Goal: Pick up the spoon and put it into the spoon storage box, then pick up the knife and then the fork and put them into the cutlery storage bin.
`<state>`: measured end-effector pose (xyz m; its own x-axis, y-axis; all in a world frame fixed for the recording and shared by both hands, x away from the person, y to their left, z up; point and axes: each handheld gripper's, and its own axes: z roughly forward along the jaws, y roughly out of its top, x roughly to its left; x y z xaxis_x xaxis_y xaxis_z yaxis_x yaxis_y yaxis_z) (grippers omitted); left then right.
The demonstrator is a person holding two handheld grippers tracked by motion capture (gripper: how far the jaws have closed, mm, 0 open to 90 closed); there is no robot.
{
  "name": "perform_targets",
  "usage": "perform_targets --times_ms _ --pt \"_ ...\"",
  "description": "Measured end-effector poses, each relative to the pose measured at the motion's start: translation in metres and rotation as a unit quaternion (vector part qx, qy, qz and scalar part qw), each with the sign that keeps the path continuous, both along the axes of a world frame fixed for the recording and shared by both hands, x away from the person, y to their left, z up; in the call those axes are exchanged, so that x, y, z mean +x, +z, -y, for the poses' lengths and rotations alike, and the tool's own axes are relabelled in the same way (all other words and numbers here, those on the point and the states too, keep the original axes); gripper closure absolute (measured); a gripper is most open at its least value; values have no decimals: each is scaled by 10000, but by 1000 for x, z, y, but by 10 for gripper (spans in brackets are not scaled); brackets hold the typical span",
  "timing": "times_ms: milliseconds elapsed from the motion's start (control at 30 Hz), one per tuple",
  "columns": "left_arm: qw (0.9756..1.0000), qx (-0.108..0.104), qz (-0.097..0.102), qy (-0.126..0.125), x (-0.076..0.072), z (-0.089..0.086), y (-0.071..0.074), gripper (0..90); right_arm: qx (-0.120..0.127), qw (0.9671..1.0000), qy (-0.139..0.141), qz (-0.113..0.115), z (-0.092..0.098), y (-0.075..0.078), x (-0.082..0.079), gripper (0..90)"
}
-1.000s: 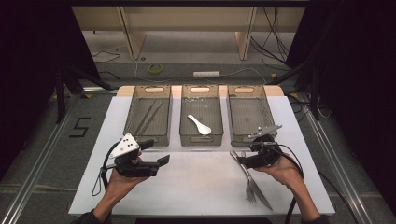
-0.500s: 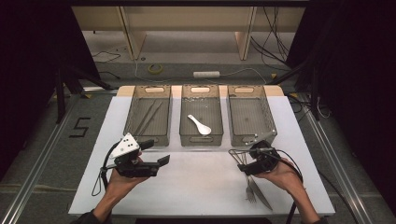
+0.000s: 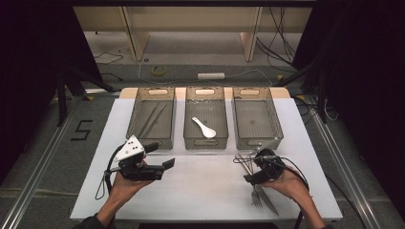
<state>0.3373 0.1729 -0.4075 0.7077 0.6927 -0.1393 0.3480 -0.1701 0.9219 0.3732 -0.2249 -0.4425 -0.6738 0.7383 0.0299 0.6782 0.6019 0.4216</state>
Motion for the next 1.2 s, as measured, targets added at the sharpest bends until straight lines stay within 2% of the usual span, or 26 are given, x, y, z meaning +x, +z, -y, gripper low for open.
perform_targets --times_ms 333,733,1200 --pt "10000 -21 -2 6 0 0 0 160 -112 9999 6 -85 1 -5 -3 260" --pt "10000 -22 4 -3 -1 -1 0 160 -294 9993 68 -199 1 -11 -5 369" --pt "10000 21 27 -27 -1 -1 0 160 -350 9988 43 -334 0 -16 -3 479"
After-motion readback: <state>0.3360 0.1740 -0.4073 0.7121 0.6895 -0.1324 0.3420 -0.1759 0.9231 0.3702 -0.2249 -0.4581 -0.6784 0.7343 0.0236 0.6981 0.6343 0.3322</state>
